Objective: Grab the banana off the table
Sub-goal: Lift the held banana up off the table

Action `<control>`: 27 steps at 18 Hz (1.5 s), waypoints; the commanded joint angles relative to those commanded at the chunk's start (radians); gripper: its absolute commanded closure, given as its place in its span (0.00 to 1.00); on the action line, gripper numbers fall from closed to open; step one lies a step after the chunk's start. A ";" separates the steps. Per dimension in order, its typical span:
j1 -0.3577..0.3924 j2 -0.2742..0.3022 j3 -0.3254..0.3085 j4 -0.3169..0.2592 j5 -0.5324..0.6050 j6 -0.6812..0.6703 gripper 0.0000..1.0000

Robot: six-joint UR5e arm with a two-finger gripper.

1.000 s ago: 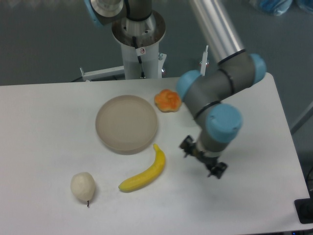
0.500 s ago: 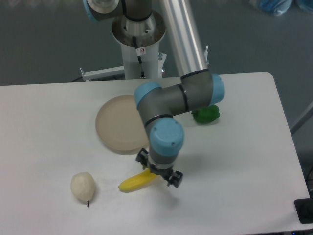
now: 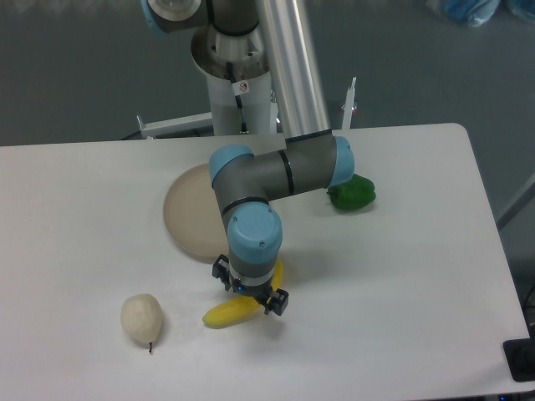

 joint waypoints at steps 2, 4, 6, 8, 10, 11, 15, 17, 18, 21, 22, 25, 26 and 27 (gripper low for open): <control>0.000 0.002 0.005 0.000 0.002 0.000 0.79; 0.002 0.006 0.014 -0.002 0.002 -0.003 0.90; 0.006 0.015 0.017 -0.003 0.002 -0.005 0.91; 0.020 0.031 0.018 -0.003 -0.005 -0.002 0.91; 0.047 0.052 0.020 -0.006 -0.009 0.005 0.91; 0.060 0.061 0.024 -0.008 -0.011 0.008 0.91; 0.113 0.064 0.095 -0.015 -0.011 0.021 0.91; 0.146 0.066 0.133 -0.017 -0.026 0.096 0.91; 0.162 0.067 0.143 -0.017 -0.028 0.130 0.90; 0.237 0.071 0.161 -0.078 -0.022 0.266 0.90; 0.253 0.075 0.175 -0.112 -0.020 0.296 0.90; 0.307 0.072 0.234 -0.249 -0.017 0.395 0.90; 0.323 0.074 0.241 -0.288 -0.011 0.441 0.90; 0.340 0.075 0.241 -0.313 0.015 0.489 0.90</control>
